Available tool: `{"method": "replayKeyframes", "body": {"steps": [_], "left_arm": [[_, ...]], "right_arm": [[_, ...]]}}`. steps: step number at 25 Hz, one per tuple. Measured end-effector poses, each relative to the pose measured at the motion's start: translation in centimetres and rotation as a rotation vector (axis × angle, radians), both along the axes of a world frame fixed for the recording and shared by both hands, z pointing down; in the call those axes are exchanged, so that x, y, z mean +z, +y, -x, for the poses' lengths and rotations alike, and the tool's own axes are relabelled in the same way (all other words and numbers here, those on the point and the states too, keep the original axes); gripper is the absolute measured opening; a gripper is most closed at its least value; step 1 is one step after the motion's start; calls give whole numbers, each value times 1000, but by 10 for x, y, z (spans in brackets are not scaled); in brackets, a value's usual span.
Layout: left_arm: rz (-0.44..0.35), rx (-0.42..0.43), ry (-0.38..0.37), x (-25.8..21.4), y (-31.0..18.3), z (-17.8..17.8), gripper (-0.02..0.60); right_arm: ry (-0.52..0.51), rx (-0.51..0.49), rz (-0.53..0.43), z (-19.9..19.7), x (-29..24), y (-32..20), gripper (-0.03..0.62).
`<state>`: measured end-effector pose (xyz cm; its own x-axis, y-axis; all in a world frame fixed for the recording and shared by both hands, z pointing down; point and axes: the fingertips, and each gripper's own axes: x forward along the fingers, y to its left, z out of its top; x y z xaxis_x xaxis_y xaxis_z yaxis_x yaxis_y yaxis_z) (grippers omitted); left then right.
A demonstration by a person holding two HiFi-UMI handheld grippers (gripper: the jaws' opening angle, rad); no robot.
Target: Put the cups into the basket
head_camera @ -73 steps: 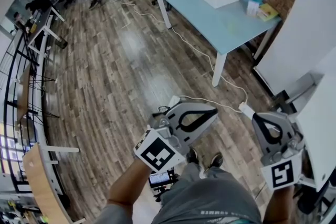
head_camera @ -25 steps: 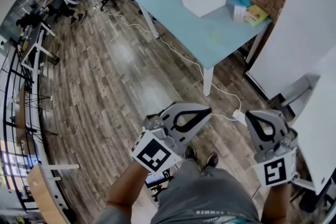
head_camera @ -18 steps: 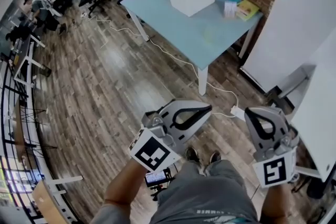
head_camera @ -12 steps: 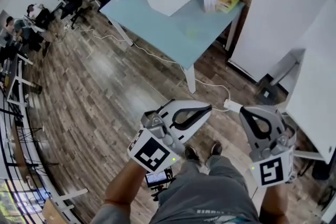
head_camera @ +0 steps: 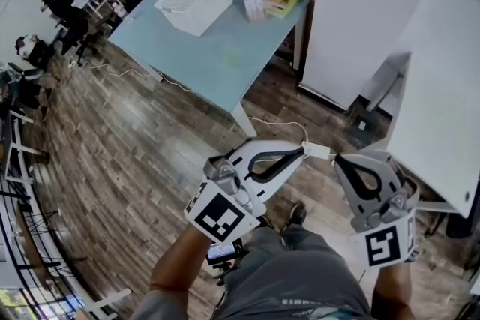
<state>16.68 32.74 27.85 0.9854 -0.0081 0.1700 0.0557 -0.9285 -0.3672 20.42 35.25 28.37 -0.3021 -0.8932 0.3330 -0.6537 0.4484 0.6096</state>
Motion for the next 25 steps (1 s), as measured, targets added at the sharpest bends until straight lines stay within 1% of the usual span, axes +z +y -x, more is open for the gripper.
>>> {"method": "replayKeyframes", "body": {"steps": [4,7,13,20,25], "left_arm": [[-20,1,6,-4,-5,-28,2],[-19,7,7,-5,-9,-42,2],[-9,51,-9,-3,-27,-56,2],[10,112,22,2,-68,-75,2],[12,150,26,3,-81,-91,2]], "right_arm": [[15,2,-8,-28,-1,-4,14],[9,11,-3,-42,2,-8,14],[6,49,4,-56,2,-27,14],[17,128,19,-78,7,-62,14],[31,153,26,-94,6,-77,14]]}}
